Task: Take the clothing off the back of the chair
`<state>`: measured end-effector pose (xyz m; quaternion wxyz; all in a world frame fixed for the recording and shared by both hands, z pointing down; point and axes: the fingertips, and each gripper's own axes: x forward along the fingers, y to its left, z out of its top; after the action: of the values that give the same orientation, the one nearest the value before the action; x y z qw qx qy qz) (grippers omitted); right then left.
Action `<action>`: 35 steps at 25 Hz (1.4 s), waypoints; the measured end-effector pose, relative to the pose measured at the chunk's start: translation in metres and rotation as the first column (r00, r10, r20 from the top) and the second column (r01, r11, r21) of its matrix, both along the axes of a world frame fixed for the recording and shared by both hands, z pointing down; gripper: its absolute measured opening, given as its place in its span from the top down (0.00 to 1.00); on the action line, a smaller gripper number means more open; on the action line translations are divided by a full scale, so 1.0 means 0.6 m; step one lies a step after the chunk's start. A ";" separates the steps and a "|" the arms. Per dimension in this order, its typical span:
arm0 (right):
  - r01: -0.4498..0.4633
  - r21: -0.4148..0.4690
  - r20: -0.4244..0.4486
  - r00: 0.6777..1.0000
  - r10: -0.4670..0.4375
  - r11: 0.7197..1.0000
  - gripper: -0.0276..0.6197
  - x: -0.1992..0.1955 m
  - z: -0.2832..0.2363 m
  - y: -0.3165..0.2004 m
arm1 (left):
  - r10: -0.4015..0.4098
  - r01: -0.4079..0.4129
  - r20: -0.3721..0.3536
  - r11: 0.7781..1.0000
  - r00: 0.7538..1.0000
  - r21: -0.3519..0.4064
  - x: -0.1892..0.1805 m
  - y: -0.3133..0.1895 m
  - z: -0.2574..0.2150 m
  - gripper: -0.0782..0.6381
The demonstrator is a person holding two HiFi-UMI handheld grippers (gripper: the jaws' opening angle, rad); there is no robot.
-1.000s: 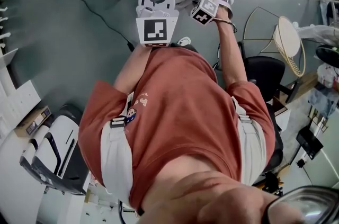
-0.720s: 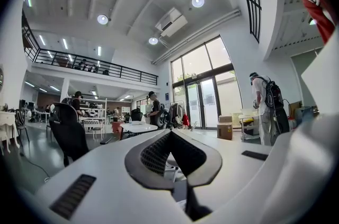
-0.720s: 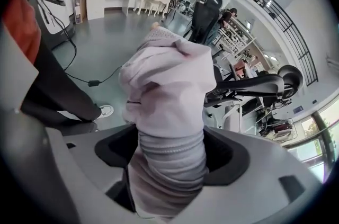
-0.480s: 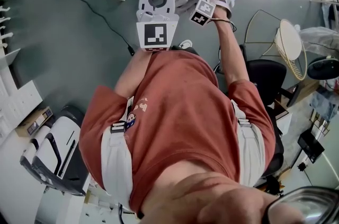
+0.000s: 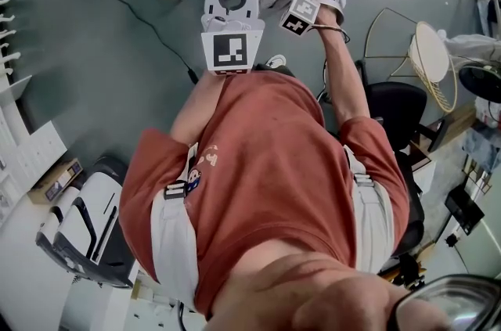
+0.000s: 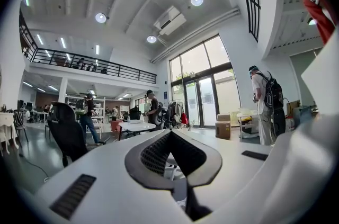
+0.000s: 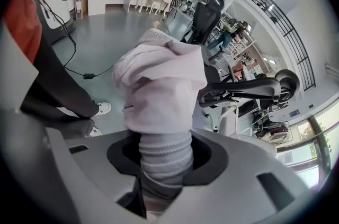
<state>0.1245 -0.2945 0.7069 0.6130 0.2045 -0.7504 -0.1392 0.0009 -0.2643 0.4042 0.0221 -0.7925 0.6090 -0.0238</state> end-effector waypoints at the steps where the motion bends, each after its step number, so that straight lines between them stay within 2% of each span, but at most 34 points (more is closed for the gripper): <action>1: 0.000 0.004 0.003 1.000 0.000 1.000 0.70 0.000 -0.005 0.003 | 0.003 -0.003 0.001 1.000 1.000 0.000 0.003 0.000 -0.001 0.87; 8: -0.010 0.051 0.037 0.999 0.008 0.999 0.77 -0.003 -0.048 0.006 | 0.012 -0.012 0.002 1.000 1.000 -0.006 0.005 -0.002 0.004 0.87; 14: -0.045 0.095 0.130 0.991 0.032 0.994 0.80 -0.009 -0.067 0.023 | 0.016 -0.016 0.011 1.000 1.000 -0.003 0.001 -0.004 0.001 0.87; 16: -0.066 0.113 0.167 0.985 0.046 0.991 0.84 -0.011 -0.082 0.027 | 0.016 -0.016 0.013 1.000 1.000 -0.003 -0.001 -0.006 0.003 0.87; 17: -0.081 0.116 0.188 0.980 0.058 0.990 0.90 -0.010 -0.089 0.030 | 0.017 -0.017 0.014 1.000 1.000 -0.004 -0.001 -0.006 0.004 0.87; 22: -0.181 0.083 0.287 0.946 0.150 0.980 0.90 -0.003 -0.105 0.033 | 0.034 -0.034 0.015 0.999 0.999 -0.007 0.012 -0.004 0.002 0.87; 25: -0.264 0.053 0.393 0.892 0.223 0.963 0.90 0.004 -0.119 0.032 | 0.042 -0.042 0.018 0.999 0.999 -0.004 0.015 -0.007 -0.002 0.87; 29: -0.389 0.022 0.545 0.777 0.316 0.921 0.90 0.022 -0.160 0.026 | 0.053 -0.054 0.020 0.999 0.998 0.007 0.022 -0.010 -0.010 0.87; 35: -0.506 -0.006 0.710 0.605 0.360 0.862 0.90 0.051 -0.240 0.027 | 0.062 -0.062 0.027 0.998 0.998 0.025 0.029 -0.011 -0.024 0.87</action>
<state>0.1550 -0.2785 0.5632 0.2805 0.4766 -0.8327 0.0273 0.0184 -0.2708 0.3898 0.0408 -0.8103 0.5841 -0.0257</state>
